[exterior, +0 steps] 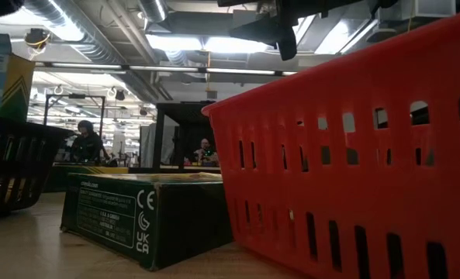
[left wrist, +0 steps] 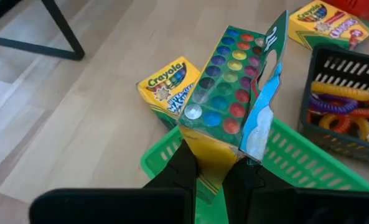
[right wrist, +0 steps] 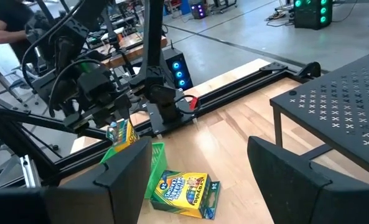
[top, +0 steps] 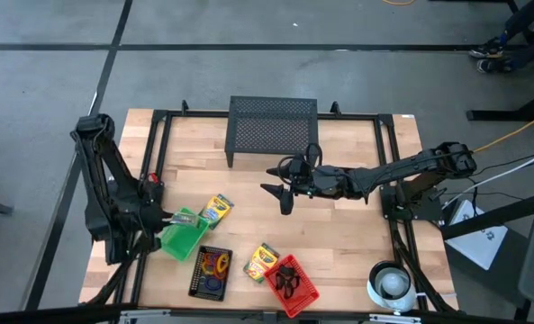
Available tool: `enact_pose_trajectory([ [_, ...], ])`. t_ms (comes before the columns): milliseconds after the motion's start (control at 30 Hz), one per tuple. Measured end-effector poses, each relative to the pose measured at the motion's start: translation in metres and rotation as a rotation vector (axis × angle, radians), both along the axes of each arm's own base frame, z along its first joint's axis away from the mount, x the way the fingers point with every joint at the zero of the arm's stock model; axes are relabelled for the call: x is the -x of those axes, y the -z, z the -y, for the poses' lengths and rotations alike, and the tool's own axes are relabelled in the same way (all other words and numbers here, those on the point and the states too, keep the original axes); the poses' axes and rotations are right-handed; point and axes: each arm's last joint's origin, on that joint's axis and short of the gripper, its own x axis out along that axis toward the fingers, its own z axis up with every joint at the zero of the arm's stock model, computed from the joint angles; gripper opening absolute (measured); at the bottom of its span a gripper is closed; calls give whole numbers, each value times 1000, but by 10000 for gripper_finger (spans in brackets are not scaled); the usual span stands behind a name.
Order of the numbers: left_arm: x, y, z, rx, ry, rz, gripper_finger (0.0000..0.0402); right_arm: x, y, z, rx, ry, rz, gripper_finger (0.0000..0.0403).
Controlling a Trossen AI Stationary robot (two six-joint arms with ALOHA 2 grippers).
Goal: Pick & Place Office Desk Supplies
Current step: Put the green crayon box into the green bin
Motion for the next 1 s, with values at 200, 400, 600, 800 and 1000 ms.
enact_pose_trajectory([
  [200, 3, -2, -8, 30, 62, 36, 33, -1, 3, 0, 5, 20, -6, 268],
  [400, 3, -3, -10, 19, 128, 56, 33, -7, 12, -1, -9, 21, -17, 268],
  [600, 4, 10, -17, -7, 130, 48, 33, -8, 13, -1, -6, 17, -15, 268],
  [800, 5, 22, -23, -6, 125, 57, 33, -8, 10, -2, 11, -11, 8, 268],
  [1000, 6, 18, -27, -4, 149, 77, 33, -9, 8, -2, 29, -15, 30, 268],
])
